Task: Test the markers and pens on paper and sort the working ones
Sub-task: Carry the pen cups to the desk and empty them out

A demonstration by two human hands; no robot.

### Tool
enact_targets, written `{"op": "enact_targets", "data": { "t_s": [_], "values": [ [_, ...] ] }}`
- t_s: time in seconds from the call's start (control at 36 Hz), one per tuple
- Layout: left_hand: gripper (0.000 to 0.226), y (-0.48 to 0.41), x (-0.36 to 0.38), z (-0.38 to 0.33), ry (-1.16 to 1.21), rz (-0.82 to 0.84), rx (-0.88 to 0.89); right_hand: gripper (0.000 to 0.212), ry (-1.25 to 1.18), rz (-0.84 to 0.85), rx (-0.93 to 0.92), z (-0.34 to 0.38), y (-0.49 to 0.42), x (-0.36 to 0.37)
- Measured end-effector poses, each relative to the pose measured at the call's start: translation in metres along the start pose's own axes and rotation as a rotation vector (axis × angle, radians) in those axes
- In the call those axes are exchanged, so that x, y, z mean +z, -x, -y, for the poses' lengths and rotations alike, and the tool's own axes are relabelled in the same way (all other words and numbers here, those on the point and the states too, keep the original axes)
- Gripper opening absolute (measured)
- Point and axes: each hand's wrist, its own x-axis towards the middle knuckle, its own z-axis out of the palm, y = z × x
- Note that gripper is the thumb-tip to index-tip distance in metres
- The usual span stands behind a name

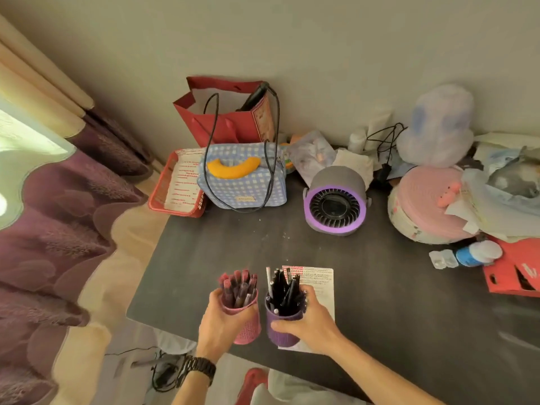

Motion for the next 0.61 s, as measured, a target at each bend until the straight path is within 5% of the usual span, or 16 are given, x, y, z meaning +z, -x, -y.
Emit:
{"op": "enact_targets", "data": {
  "t_s": [0.33, 0.61],
  "values": [
    [0.096, -0.162, -0.033, 0.010, -0.210, 0.236, -0.021, 0.071, -0.270, -0.030, 0.176, 0.023, -0.124, 0.054],
    [0.129, -0.194, -0.047, 0.002, -0.325, 0.453, -0.082, 0.088, -0.294, 0.098, 0.292, 0.027, -0.161, 0.049]
  ]
}}
